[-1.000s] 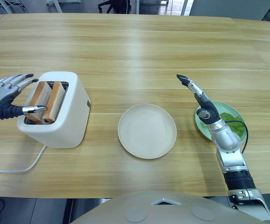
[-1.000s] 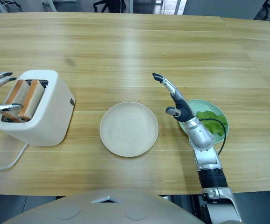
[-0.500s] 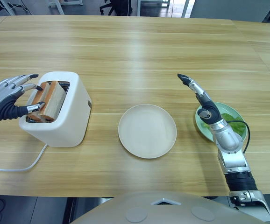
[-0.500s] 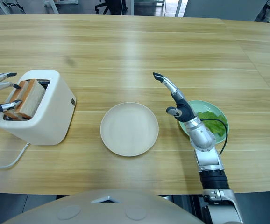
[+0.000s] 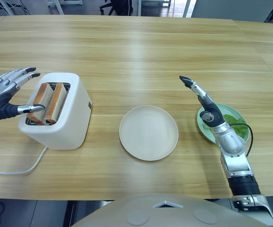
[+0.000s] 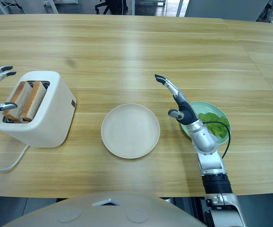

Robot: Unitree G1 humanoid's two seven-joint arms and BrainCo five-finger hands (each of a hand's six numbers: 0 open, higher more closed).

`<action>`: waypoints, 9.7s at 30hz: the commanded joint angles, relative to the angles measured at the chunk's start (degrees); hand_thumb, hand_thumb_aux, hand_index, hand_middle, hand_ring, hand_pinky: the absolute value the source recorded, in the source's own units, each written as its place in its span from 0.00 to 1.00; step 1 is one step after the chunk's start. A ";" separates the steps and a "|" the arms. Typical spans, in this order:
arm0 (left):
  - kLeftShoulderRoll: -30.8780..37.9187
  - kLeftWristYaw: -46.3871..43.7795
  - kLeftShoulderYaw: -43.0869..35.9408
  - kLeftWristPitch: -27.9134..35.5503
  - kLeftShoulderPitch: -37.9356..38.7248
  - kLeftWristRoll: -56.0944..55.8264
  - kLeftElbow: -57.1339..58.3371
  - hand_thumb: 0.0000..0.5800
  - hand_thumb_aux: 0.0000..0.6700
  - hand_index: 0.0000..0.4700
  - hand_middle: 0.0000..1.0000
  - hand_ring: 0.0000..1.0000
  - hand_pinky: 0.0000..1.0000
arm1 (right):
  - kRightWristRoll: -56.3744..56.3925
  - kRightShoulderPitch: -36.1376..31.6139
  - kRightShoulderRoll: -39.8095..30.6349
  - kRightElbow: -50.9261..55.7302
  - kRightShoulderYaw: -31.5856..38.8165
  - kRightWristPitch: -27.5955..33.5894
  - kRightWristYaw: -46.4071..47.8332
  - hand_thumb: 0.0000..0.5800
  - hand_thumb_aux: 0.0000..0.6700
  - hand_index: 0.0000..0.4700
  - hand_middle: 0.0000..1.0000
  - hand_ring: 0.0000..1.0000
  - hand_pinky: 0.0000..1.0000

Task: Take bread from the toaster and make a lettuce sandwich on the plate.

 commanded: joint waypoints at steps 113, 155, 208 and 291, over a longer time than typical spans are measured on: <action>-8.69 -11.71 2.34 12.63 -11.99 -29.93 -2.68 1.00 1.00 0.98 1.00 1.00 1.00 | 0.78 1.04 -0.38 -1.25 -1.13 1.57 0.28 0.00 0.00 0.00 0.00 0.00 0.00; -39.31 -33.06 -41.89 19.78 -44.46 -22.91 21.25 1.00 1.00 0.98 1.00 1.00 1.00 | -45.07 -4.26 -22.74 30.11 -3.37 25.95 -38.78 0.00 0.00 0.00 0.00 0.00 0.00; -41.06 -21.41 -43.28 2.33 -46.13 -8.23 37.87 0.00 0.00 0.00 0.00 0.00 0.00 | -42.47 3.00 -27.49 28.45 8.72 30.22 -47.29 1.00 1.00 0.98 0.00 0.00 0.00; -18.88 -17.69 -4.50 14.75 -14.04 -24.48 -18.70 0.00 0.00 0.00 0.00 0.00 0.00 | -42.65 -0.10 -16.95 -1.49 7.30 24.75 -41.46 1.00 1.00 0.98 0.00 0.00 0.00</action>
